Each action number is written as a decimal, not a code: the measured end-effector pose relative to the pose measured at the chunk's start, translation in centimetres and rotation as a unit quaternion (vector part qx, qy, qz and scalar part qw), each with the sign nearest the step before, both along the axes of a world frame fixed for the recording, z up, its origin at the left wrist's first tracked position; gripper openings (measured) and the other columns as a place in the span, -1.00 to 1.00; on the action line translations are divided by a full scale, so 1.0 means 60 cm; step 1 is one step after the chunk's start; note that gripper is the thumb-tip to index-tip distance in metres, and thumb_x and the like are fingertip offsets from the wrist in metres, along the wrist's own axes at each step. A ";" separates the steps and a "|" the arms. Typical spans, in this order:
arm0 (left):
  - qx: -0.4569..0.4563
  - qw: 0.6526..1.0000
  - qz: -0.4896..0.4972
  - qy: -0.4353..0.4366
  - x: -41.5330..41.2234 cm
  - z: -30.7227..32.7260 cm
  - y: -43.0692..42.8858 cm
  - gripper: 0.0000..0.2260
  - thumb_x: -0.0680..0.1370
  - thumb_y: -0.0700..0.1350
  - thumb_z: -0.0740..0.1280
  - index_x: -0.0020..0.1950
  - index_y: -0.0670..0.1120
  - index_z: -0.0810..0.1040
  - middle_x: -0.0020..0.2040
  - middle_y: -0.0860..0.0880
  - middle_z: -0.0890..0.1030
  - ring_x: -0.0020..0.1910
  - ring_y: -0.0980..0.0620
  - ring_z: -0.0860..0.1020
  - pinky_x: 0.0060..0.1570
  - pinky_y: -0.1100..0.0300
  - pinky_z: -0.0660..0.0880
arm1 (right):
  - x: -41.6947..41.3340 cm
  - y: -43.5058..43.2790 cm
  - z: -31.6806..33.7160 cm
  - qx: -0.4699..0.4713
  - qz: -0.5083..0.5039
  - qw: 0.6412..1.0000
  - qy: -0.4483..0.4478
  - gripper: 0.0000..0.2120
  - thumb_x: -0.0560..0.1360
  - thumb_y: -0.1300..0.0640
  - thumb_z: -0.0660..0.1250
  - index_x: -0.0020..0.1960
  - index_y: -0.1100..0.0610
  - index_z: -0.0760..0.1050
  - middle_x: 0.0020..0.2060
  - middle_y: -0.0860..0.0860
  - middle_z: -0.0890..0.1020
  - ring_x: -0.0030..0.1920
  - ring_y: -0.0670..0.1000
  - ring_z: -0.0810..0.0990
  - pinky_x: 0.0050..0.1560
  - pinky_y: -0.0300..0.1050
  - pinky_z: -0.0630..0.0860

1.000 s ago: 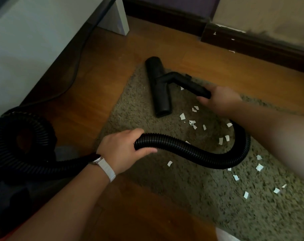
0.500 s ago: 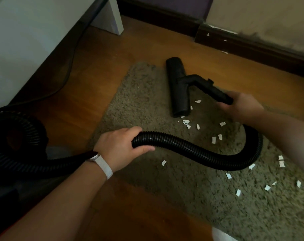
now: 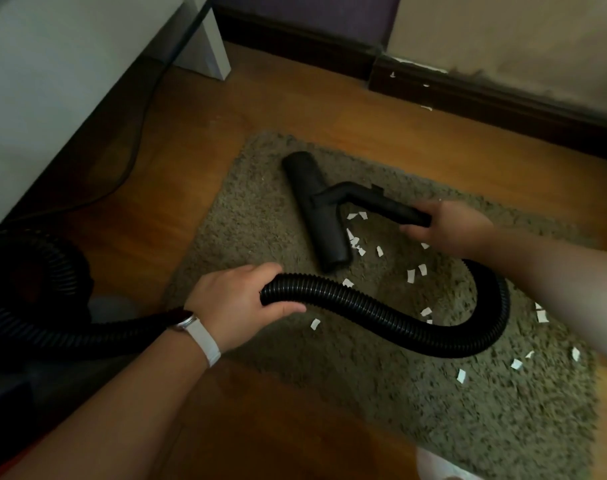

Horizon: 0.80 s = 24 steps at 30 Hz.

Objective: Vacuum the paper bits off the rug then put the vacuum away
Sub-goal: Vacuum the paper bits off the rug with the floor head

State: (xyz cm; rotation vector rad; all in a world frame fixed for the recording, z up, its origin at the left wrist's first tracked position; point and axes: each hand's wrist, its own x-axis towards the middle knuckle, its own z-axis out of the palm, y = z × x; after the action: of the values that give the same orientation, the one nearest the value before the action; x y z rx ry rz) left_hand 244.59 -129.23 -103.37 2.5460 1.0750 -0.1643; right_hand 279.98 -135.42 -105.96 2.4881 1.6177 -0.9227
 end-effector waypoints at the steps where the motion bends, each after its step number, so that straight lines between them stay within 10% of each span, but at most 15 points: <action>1: -0.001 1.000 -0.003 0.003 -0.002 -0.001 -0.001 -0.41 0.35 0.55 0.00 0.13 0.19 0.45 -0.21 0.18 0.51 -0.24 0.15 0.53 -0.30 0.19 0.47 | -0.006 0.000 0.000 0.002 0.017 1.000 -0.006 -0.74 0.57 -0.17 0.30 0.18 -0.06 0.50 -0.27 -0.03 0.60 -0.32 -0.02 0.60 -0.34 -0.14 0.52; 24: -0.012 0.999 -0.051 -0.002 0.073 -0.005 0.000 -0.44 0.36 0.51 0.03 0.10 0.17 0.45 -0.23 0.16 0.48 -0.24 0.16 0.50 -0.32 0.27 0.40 | 0.096 -0.149 0.010 -0.004 -0.145 0.988 0.043 -0.84 0.58 -0.07 0.33 0.11 -0.04 0.53 -0.34 0.09 0.62 -0.37 0.13 0.62 -0.38 -0.09 0.48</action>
State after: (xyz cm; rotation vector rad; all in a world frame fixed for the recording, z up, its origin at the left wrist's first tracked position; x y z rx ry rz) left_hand 248.97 -129.26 -103.66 2.5810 0.9360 -0.1983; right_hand 285.73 -144.33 -105.34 2.7629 1.2879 -1.0765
